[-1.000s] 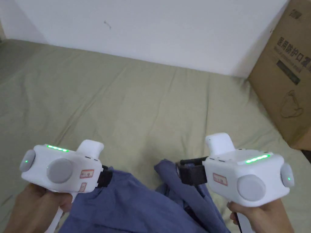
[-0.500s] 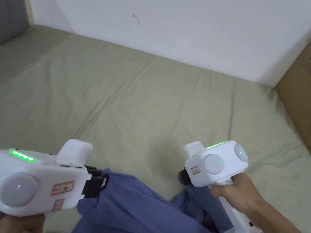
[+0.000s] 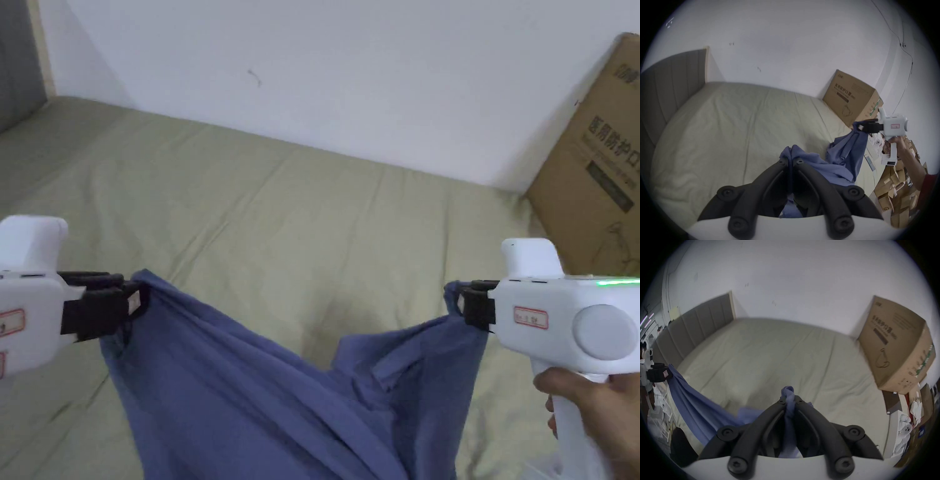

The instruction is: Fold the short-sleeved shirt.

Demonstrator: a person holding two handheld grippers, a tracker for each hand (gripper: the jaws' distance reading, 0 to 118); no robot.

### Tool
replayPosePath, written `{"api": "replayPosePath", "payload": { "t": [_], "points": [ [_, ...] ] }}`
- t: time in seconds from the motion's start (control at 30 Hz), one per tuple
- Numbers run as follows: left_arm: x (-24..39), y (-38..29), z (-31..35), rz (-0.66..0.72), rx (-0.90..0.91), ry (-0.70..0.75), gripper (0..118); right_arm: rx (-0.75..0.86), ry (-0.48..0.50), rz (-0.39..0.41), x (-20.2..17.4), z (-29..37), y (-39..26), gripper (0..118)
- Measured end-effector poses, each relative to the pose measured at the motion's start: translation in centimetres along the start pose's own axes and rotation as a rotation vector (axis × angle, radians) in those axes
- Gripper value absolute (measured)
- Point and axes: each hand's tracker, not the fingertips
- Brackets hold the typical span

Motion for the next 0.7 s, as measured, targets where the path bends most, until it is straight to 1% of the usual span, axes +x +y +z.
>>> {"api": "replayPosePath", "payload": {
  "t": [0.03,0.1,0.13,0.17,0.2,0.3,0.4,0.47,0.57,0.63,0.7],
  "points": [
    [-0.1,0.6,0.8,0.017,0.018,-0.005,4,-0.031,0.053,-0.048,0.1,1.4,0.0,3],
    [0.0,1.8,2.6,0.010,0.052,0.018,4,0.044,0.004,-0.062,-0.1,4.4,0.2,3],
    [0.0,2.5,3.6,0.005,0.089,0.034,4,0.068,0.007,-0.055,0.0,5.8,0.4,3],
    [0.1,3.2,4.5,-0.005,0.101,0.024,4,0.193,-0.041,-0.011,0.3,7.1,0.6,3],
    [0.1,3.8,5.6,0.002,0.129,0.035,4,0.218,-0.037,-0.039,0.3,8.6,0.8,3],
    [0.3,5.3,8.2,0.020,0.185,0.031,4,0.277,-0.013,-0.071,0.5,12.5,1.1,3],
    [0.8,6.4,10.8,0.024,0.229,0.024,4,0.341,-0.021,-0.045,0.0,16.0,1.2,3],
    [1.2,7.4,11.6,-0.010,0.248,0.059,4,0.354,-0.026,-0.034,-0.2,17.2,1.8,3],
    [1.2,9.3,11.7,-0.010,0.249,0.054,4,0.362,-0.027,-0.025,0.0,18.0,3.3,3],
    [1.2,10.6,10.9,-0.016,0.239,0.058,4,0.357,-0.047,-0.001,0.0,16.9,4.5,3],
    [1.0,12.1,9.5,-0.024,0.221,0.069,4,0.345,-0.054,0.006,0.3,15.7,5.9,3]
  ]
}}
